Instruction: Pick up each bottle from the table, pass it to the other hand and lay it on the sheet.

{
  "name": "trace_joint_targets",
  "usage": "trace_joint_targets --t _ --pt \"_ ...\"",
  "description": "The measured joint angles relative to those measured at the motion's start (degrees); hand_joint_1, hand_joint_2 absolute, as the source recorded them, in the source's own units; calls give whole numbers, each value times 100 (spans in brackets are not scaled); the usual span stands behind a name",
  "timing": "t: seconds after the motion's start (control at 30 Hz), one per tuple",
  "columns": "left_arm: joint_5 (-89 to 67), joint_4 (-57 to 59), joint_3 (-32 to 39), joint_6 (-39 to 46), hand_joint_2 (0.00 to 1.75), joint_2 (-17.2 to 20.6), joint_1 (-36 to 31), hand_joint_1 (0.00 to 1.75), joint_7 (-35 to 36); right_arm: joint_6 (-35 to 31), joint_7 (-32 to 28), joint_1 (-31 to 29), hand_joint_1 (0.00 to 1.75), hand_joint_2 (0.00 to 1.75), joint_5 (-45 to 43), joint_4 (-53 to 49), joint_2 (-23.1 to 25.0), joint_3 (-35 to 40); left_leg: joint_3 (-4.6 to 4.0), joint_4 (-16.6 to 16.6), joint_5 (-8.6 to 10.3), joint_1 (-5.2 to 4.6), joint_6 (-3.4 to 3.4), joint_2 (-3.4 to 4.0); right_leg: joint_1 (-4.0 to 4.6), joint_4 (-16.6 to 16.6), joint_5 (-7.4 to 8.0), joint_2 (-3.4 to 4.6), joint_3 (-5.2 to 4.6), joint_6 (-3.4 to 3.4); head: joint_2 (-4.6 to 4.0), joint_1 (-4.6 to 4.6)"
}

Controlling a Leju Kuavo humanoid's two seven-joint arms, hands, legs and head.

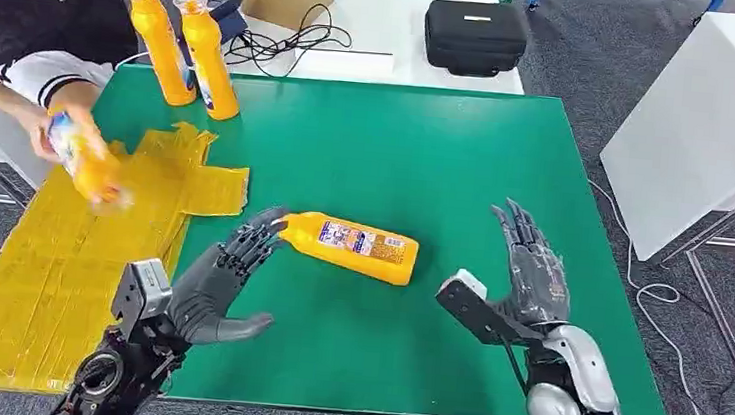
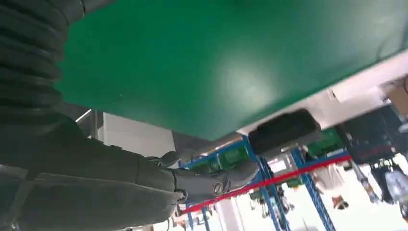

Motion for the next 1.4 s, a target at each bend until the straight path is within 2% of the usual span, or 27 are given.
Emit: trace_joint_targets --t 0.43,0.83,1.03,1.23,1.4 --pt "77 210 -256 39 175 -61 -192 0 44 368 24 -922 0 175 790 1264 206 936 1 0 1 1 -1 5 1 3 0 1 0 0 0 -2" --pt "92 308 -306 81 175 -61 -165 0 0 468 -31 -1386 0 175 857 1793 579 1643 -2 0 1 1 -1 -5 1 3 0 -2 -1 0 0 0" --pt "18 315 -313 17 175 -61 -125 0 0 475 291 -1689 0 175 785 2109 843 1757 -1 0 3 1 -1 -6 1 4 0 -2 0 0 0 0" --pt "-2 315 -321 6 175 -61 -105 0 0 453 326 -1829 0 175 750 2368 979 1795 -2 0 3 1 -1 -7 1 4 0 -3 0 0 0 0" --pt "-2 313 -321 -48 175 -61 -104 0 0 219 566 -1953 0 175 700 2687 1102 1770 -2 0 3 1 -1 -6 1 4 0 -2 -1 0 0 0"
